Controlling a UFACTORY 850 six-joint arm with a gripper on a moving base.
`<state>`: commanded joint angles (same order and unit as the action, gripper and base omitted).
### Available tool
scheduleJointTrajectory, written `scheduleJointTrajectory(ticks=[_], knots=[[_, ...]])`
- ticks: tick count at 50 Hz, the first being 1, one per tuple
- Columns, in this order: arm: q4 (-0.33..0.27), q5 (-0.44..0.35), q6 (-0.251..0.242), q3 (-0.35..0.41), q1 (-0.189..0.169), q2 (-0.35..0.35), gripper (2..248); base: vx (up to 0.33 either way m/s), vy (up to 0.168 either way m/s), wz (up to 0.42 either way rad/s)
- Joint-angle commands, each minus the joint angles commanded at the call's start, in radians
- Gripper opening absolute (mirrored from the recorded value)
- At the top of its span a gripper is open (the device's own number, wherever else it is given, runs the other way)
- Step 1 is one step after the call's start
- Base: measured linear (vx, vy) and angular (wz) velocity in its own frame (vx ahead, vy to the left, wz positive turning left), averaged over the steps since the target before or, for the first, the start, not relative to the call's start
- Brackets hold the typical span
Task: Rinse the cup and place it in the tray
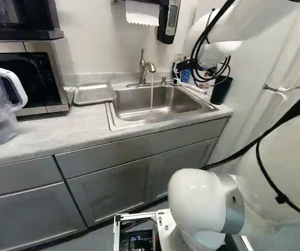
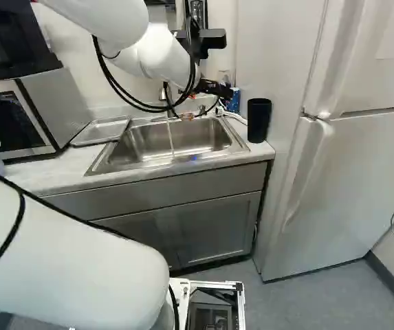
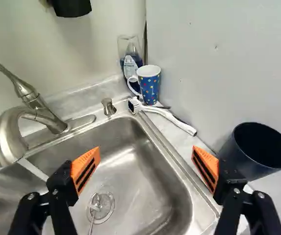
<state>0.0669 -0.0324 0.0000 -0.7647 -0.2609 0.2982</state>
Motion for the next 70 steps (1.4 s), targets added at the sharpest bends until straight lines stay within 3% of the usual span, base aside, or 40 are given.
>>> scheduleJointTrajectory(ticks=[26, 70], knots=[[0.085, -0.097, 0.0, 0.023, 0.0, -0.038, 247, 0.0, 0.0, 0.0], [0.331, -0.233, 0.0, 0.046, 0.0, -0.082, 247, 0.0, 0.0, 0.0]])
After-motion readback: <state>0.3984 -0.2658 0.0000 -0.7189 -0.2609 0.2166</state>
